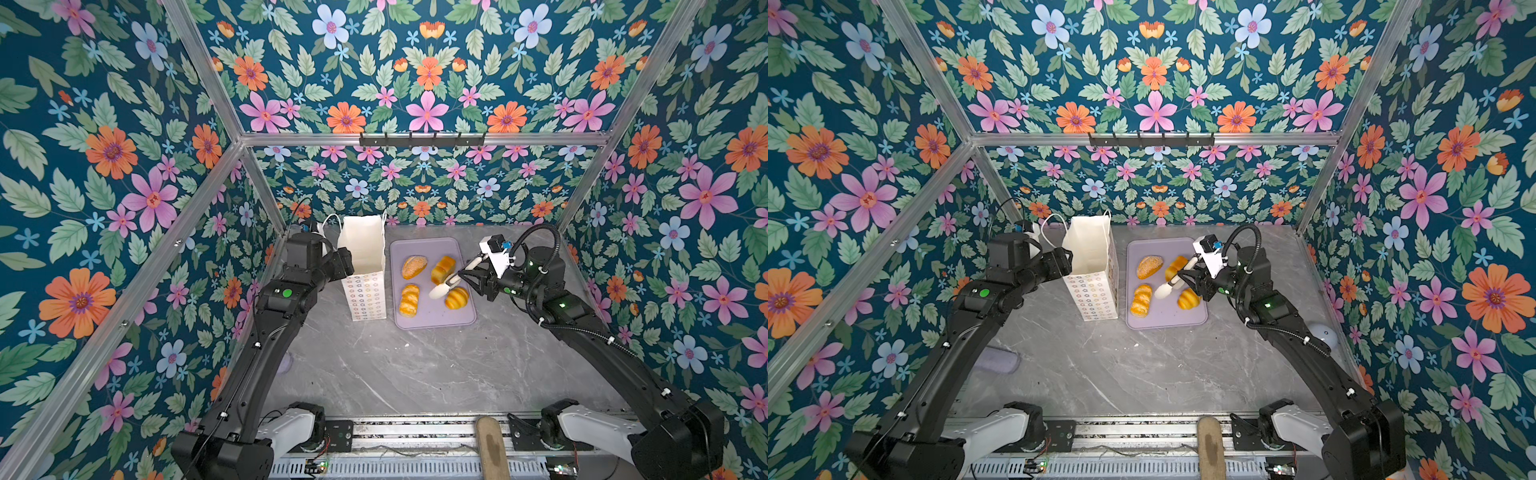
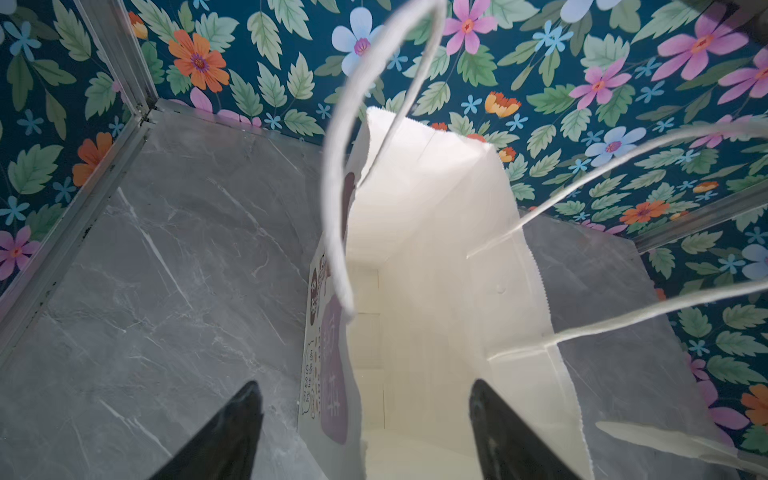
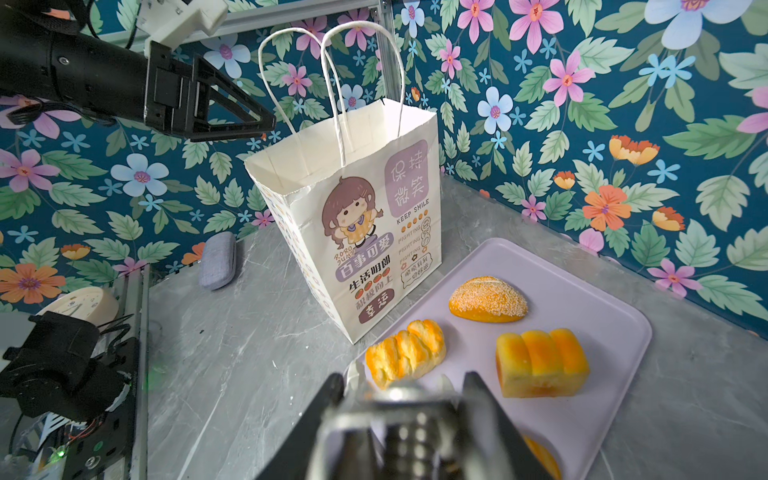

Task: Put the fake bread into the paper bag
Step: 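Hold the bag rim with the left gripper while the right moves tongs over tray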

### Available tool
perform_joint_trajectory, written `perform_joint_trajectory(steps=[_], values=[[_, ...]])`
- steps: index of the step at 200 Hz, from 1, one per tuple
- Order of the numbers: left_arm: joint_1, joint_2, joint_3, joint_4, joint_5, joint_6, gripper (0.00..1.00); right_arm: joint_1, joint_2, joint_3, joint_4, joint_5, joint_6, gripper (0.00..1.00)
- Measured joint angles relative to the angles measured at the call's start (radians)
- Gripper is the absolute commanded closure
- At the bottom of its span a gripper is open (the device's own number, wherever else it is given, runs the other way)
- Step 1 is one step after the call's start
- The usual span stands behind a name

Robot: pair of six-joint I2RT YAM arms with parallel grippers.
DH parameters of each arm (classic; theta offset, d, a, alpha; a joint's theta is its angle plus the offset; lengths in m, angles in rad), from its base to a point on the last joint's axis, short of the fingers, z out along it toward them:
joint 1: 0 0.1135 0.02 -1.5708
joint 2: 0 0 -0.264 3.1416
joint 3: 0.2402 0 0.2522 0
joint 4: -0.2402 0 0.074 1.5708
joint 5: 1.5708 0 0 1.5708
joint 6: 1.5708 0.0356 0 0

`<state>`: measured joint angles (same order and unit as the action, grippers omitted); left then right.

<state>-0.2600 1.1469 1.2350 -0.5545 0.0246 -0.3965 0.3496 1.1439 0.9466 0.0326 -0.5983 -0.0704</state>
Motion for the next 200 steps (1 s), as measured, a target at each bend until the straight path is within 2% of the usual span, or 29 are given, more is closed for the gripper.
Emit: perform_joint_trajectory(steps=[31,59,105,155,200], values=[[0.000,0.030,0.000,-0.014,0.016,-0.004,0.47,0.000,0.016,-0.004,0.008,0.004,0.011,0.57],[0.000,0.047,0.006,-0.029,0.033,-0.003,0.52,0.000,0.026,-0.010,0.008,0.027,0.003,0.57],[0.000,0.057,0.006,-0.025,0.067,0.004,0.54,0.000,0.041,-0.026,0.015,0.124,-0.018,0.57],[0.000,0.052,0.000,-0.022,0.081,0.005,0.54,0.000,0.104,-0.026,0.062,0.285,-0.017,0.57],[0.000,0.039,-0.002,-0.021,0.085,0.011,0.54,0.001,0.130,-0.030,0.089,0.330,-0.014,0.57]])
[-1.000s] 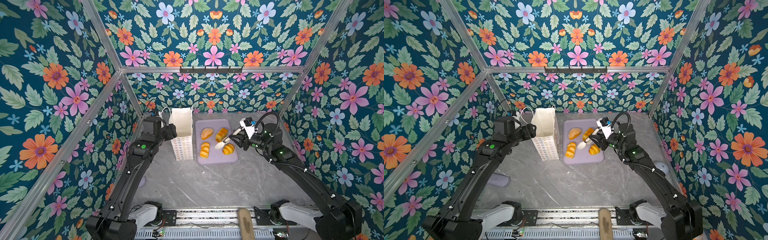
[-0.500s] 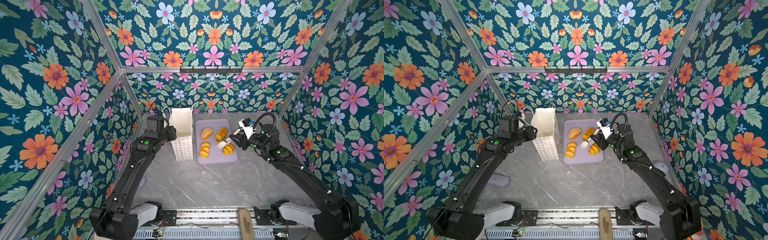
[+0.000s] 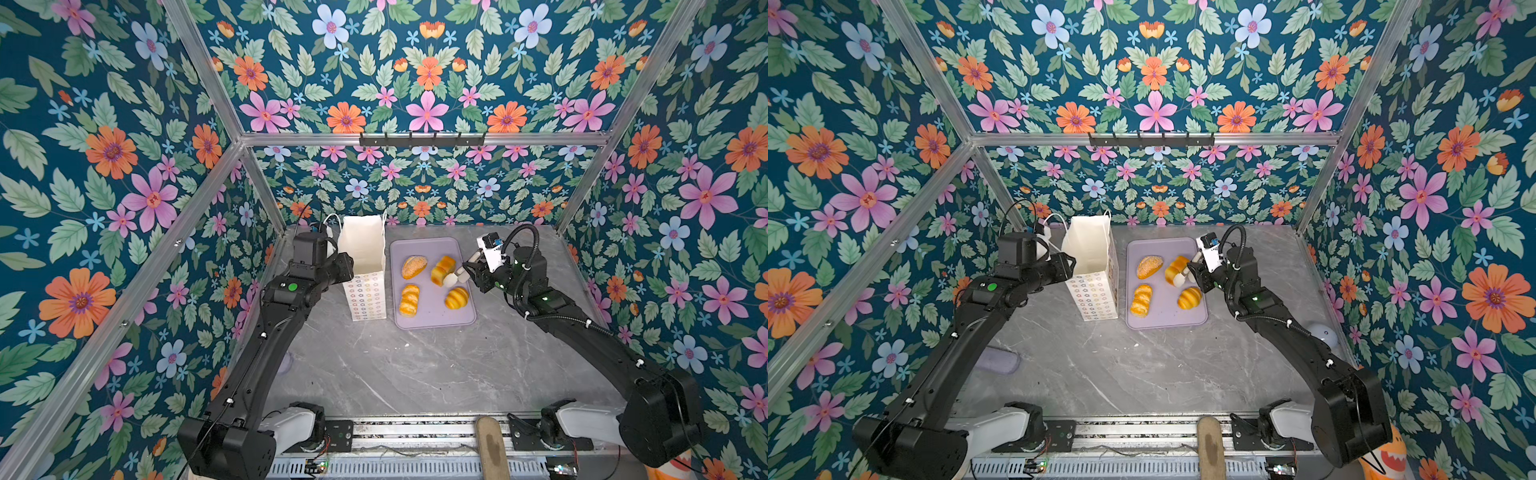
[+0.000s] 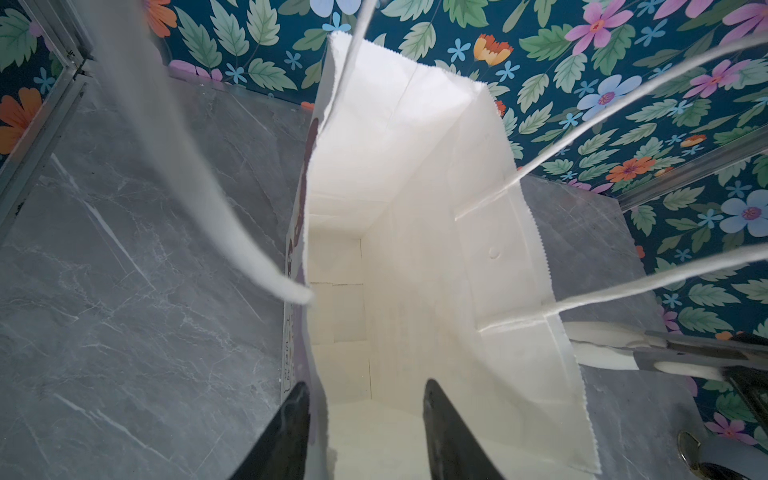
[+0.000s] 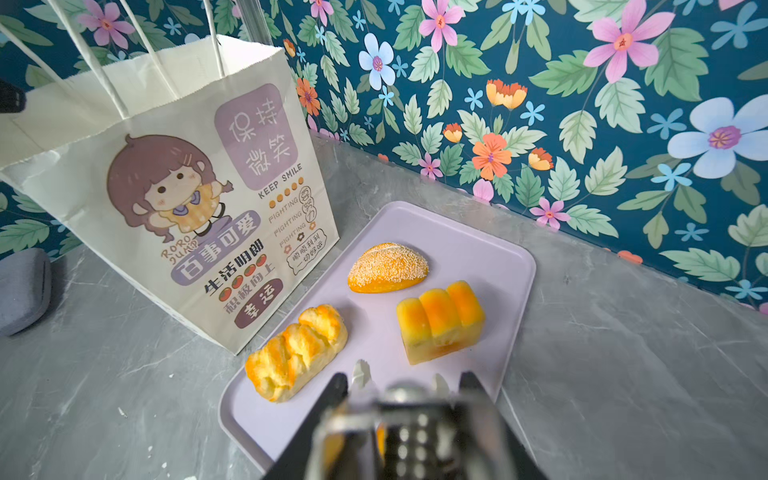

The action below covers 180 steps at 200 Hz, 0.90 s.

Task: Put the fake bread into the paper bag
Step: 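Hold the bag rim with the left gripper while the right moves tongs over tray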

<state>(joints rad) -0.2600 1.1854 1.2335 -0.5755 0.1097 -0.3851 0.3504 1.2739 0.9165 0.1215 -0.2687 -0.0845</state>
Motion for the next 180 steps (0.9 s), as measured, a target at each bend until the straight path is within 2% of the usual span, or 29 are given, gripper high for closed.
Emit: perform_joint_trajectory(steps=[40,92,112,151,180], values=[[0.000,0.003,-0.005,0.000,0.011,0.001,0.54,0.002,-0.024,-0.014,-0.014,0.084,0.061,0.57],[0.000,0.003,-0.009,0.008,0.011,0.005,0.55,0.097,-0.035,-0.041,-0.025,0.254,0.179,0.60],[0.000,0.003,-0.010,0.011,0.018,0.008,0.55,0.114,-0.023,-0.041,-0.026,0.359,0.226,0.62],[0.000,0.001,-0.011,0.021,0.019,0.019,0.55,0.142,-0.006,-0.048,-0.021,0.438,0.278,0.62],[0.000,-0.005,-0.015,0.022,0.022,0.022,0.56,0.154,0.001,-0.048,-0.022,0.469,0.301,0.59]])
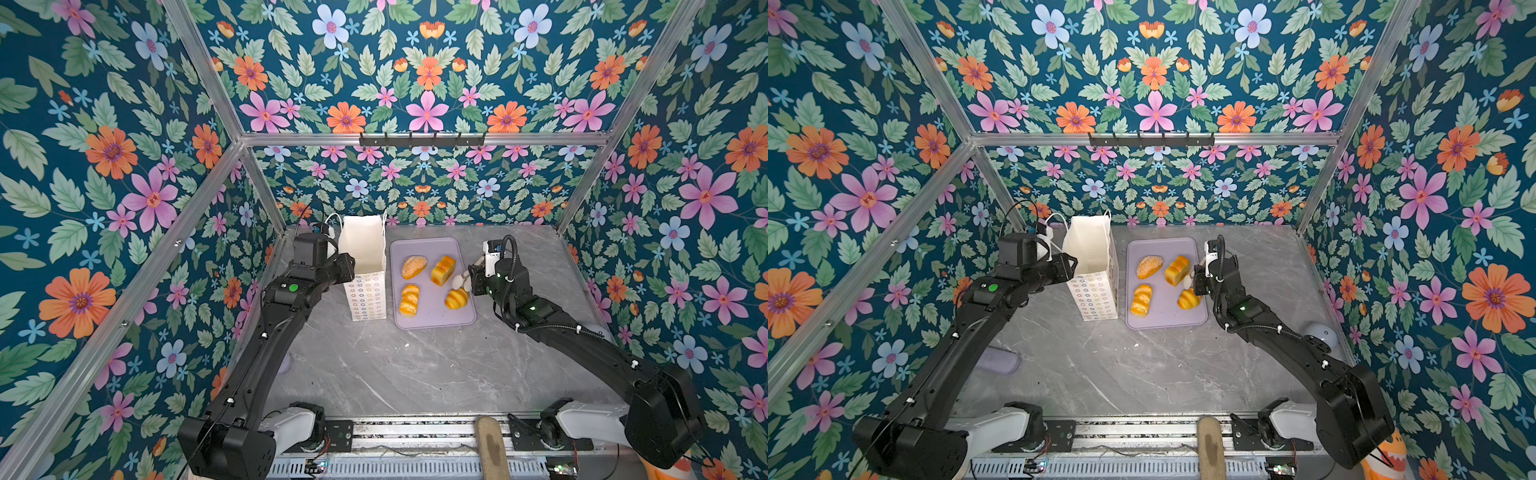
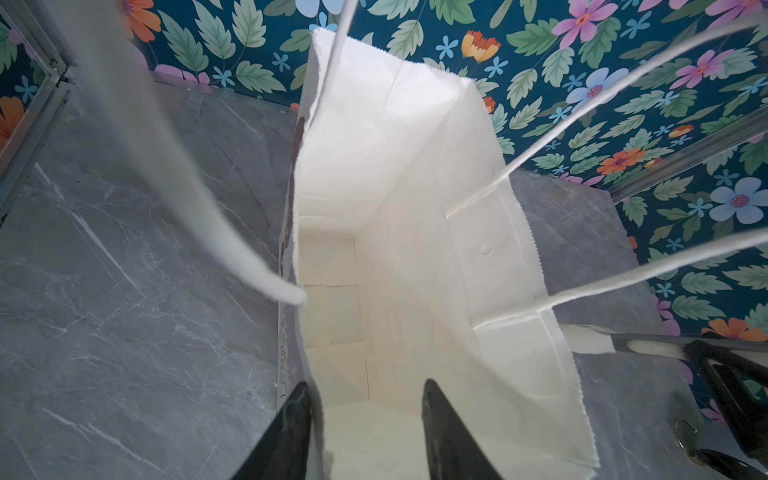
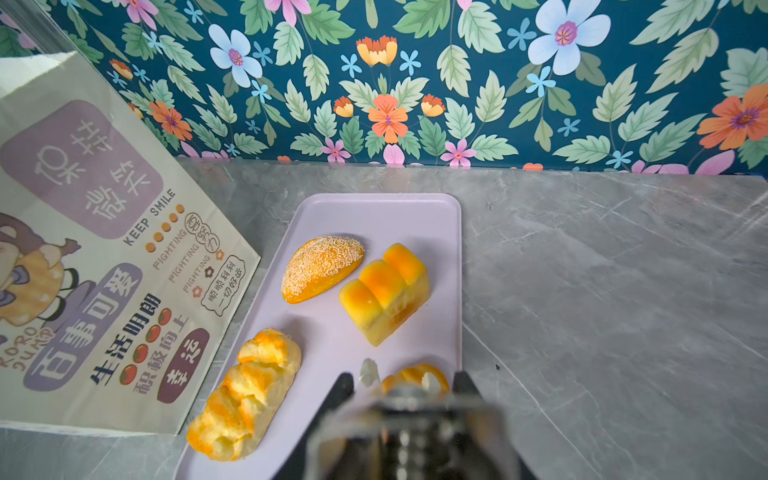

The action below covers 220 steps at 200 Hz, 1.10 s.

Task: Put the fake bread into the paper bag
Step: 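Hold the bag rim with the left gripper while the right moves tongs over tray, then lower the tongs onto the striped yellow bun and squeeze them with the right gripper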

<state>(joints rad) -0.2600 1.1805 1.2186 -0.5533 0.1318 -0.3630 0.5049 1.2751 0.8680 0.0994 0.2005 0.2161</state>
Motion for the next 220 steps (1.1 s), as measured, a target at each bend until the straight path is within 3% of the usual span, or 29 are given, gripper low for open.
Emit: perform_joint_trajectory(steps=[220], values=[[0.000,-0.048,-0.029,0.024,0.027,0.012,0.62,0.030,-0.019,-0.061,-0.034,0.043,0.053,0.48]])
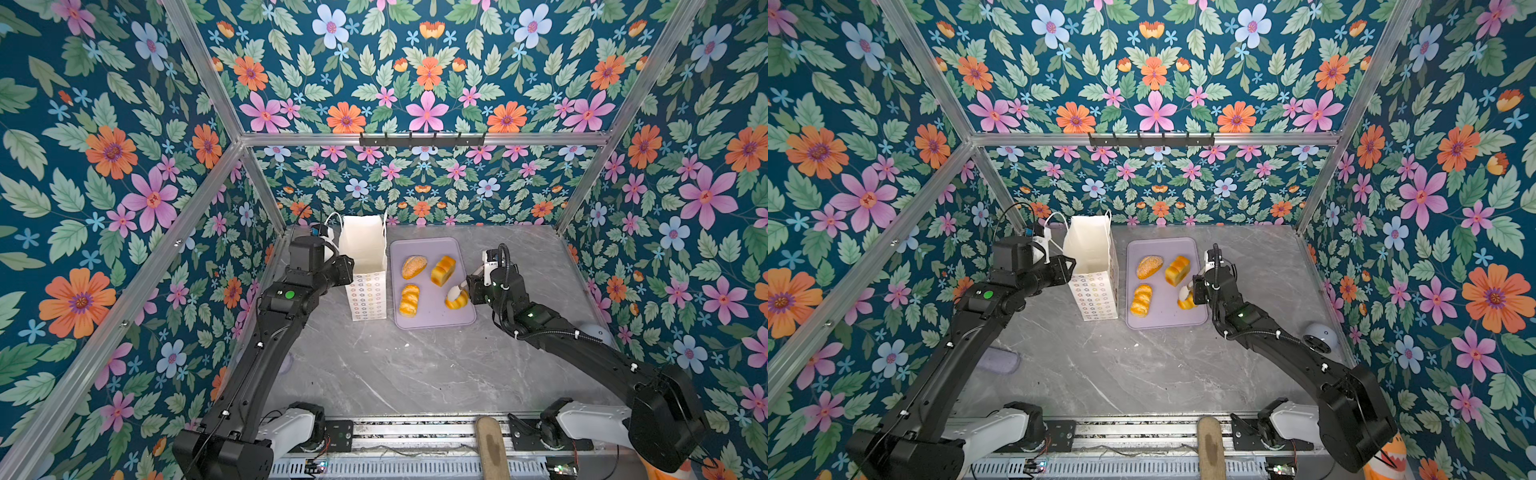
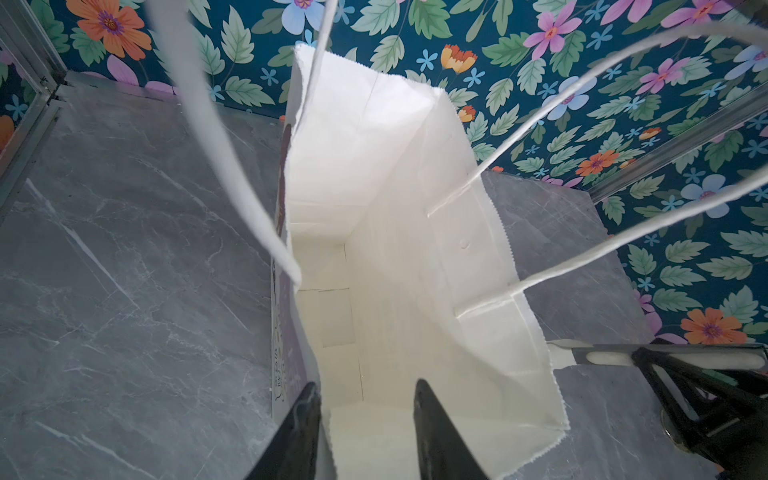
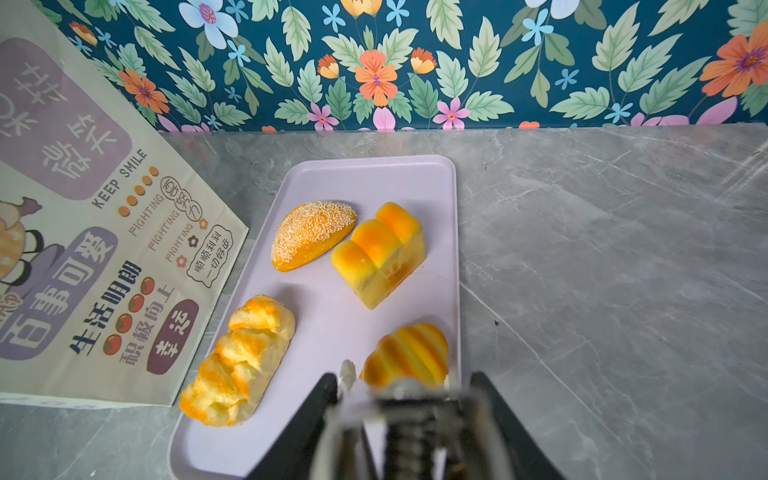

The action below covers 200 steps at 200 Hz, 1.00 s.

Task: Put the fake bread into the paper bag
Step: 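Lower the tongs onto the striped yellow bun and squeeze them with the right gripper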

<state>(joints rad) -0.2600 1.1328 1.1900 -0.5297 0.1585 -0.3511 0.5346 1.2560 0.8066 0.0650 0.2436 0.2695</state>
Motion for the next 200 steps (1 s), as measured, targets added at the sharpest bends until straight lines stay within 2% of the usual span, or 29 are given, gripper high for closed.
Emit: perform_joint_trajectory(steps=[148,200], values=[[0.000,-0.011,-0.006,0.017,0.018,0.010,0.66,0.011,0.037,-0.084,0.160,0.007,0.026,0.48],[0.000,-0.018,-0.006,0.021,0.022,0.010,0.66,0.012,0.061,-0.092,0.194,0.024,0.025,0.53]])
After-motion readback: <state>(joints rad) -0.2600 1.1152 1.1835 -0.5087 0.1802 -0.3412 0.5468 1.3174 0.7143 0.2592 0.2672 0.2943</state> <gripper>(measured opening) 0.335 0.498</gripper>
